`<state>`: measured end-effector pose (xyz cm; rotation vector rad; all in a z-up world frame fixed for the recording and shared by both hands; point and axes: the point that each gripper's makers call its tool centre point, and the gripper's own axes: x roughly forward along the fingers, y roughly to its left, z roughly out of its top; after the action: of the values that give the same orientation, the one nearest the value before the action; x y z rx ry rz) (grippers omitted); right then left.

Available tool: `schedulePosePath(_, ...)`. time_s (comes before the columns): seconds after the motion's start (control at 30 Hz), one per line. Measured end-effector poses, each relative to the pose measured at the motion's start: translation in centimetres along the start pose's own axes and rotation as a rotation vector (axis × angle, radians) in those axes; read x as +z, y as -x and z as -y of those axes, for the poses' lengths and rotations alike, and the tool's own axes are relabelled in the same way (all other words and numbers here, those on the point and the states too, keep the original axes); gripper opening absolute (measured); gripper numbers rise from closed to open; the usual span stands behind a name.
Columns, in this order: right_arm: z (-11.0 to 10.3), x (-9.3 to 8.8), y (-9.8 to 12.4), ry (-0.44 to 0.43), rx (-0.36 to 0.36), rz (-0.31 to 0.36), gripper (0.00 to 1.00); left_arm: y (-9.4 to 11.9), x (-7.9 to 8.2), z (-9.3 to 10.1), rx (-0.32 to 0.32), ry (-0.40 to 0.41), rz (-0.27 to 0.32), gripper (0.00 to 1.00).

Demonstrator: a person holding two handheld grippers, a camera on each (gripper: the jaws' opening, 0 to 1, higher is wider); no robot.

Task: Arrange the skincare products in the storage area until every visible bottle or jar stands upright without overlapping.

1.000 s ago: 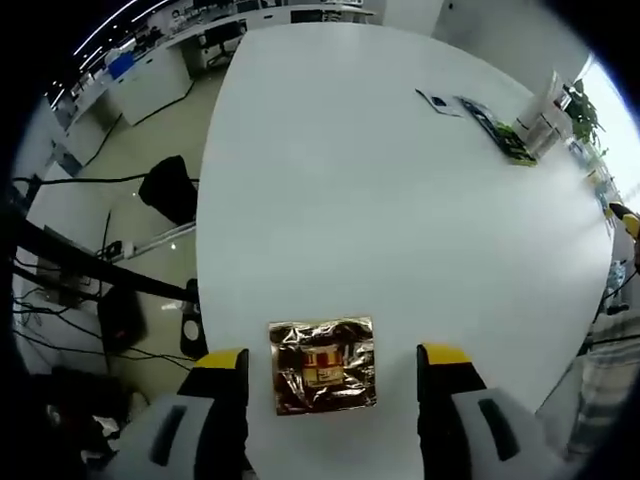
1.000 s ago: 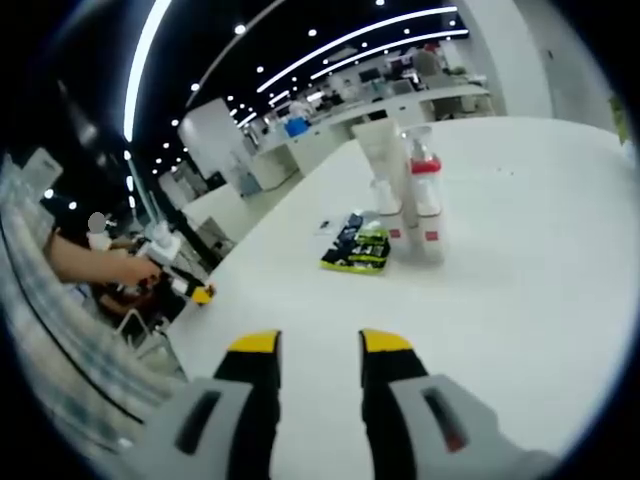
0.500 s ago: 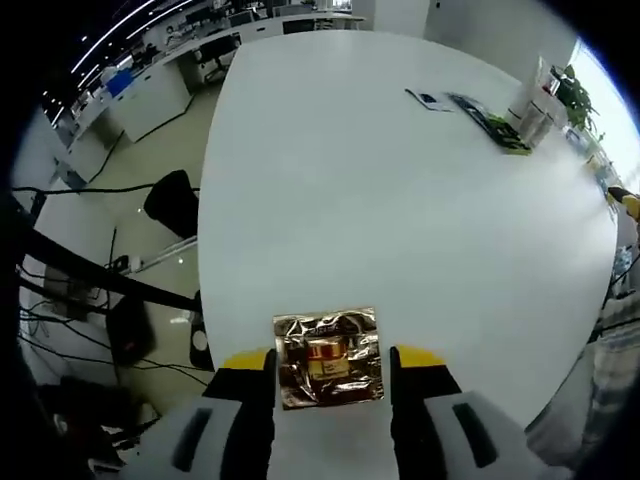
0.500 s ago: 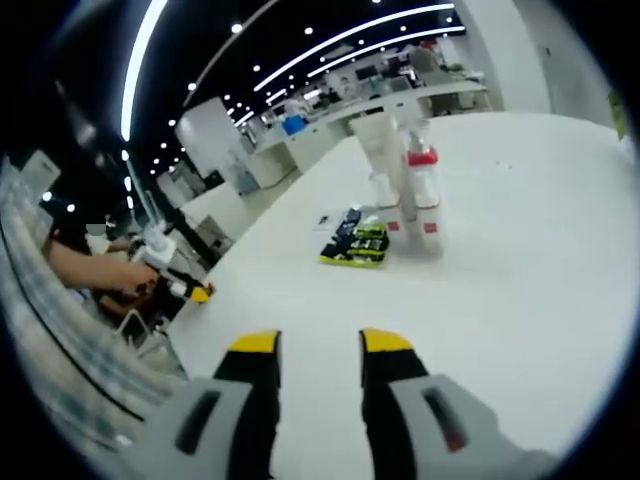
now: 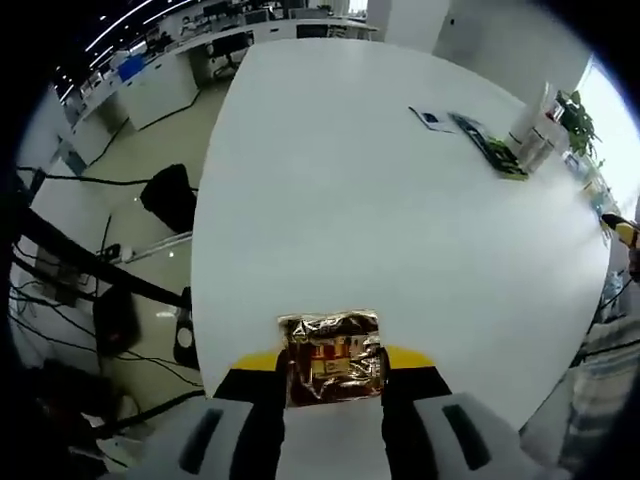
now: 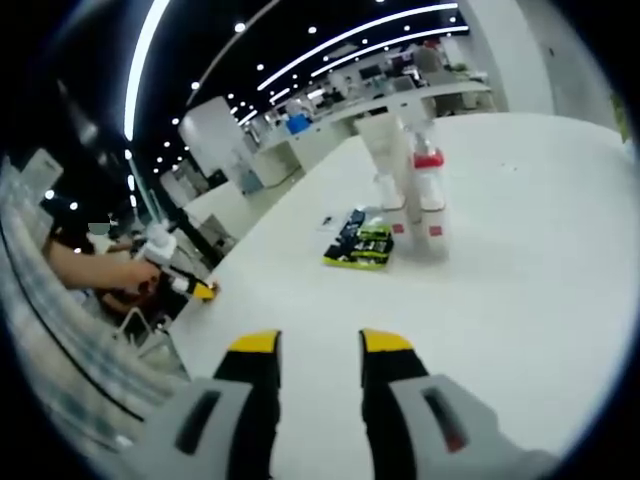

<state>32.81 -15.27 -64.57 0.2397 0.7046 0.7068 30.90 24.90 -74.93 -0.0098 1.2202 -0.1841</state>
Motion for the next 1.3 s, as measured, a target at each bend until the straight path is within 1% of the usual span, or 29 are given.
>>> schedulePosePath(0.27, -0.1, -0.1, -0.1, 0.001, 0.007, -0.007, 0.29, 0.5, 2.1, 2.4, -0.040, -0.050, 0.037, 0.37)
schedulePosePath(0.37, -0.3, 0.0, -0.3, -0.005, 0.014, -0.007, 0.29, 0.8, 3.0, 3.7, -0.051, -0.113, 0.046, 0.37)
schedulePosePath(0.43, -0.3, 0.1, -0.4, -0.004, 0.016, -0.006, 0.29, 0.8, 3.5, 4.4, -0.056, -0.131, 0.049, 0.37)
schedulePosePath(0.6, -0.5, 0.4, -0.6, -0.007, 0.030, -0.003, 0.29, 1.2, 5.3, 7.2, -0.095, -0.184, 0.079, 0.37)
schedulePosePath(0.73, -0.5, 0.7, -0.7, -0.016, 0.038, 0.004, 0.29, 1.7, 6.3, 9.8, -0.149, -0.205, 0.099, 0.37)
schedulePosePath(0.77, -0.4, 0.7, -0.7, -0.020, 0.038, 0.006, 0.29, 1.8, 6.5, 10.5, -0.155, -0.225, 0.101, 0.37)
schedulePosePath(0.8, -0.4, 0.7, -0.7, -0.022, 0.038, 0.006, 0.29, 1.8, 6.6, 10.7, -0.156, -0.230, 0.102, 0.37)
schedulePosePath(0.87, -0.4, 0.7, -0.7, -0.031, 0.041, 0.006, 0.29, 2.0, 6.9, 12.0, -0.175, -0.260, 0.109, 0.37)
schedulePosePath(0.97, -0.5, 0.7, -0.8, -0.034, 0.043, 0.008, 0.30, 2.1, 7.3, 13.3, -0.194, -0.278, 0.117, 0.37)
schedulePosePath(1.0, -0.6, 0.8, -0.8, -0.045, 0.050, 0.015, 0.30, 2.2, 7.5, 14.1, -0.205, -0.289, 0.119, 0.37)
schedulePosePath(1.17, -1.1, 1.0, -0.9, -0.079, 0.069, 0.031, 0.32, 2.6, 7.7, 16.5, -0.240, -0.347, 0.125, 0.37)
schedulePosePath(1.3, -1.4, 0.8, -1.0, -0.108, 0.087, 0.031, 0.32, 3.4, 7.9, 19.1, -0.286, -0.355, 0.142, 0.37)
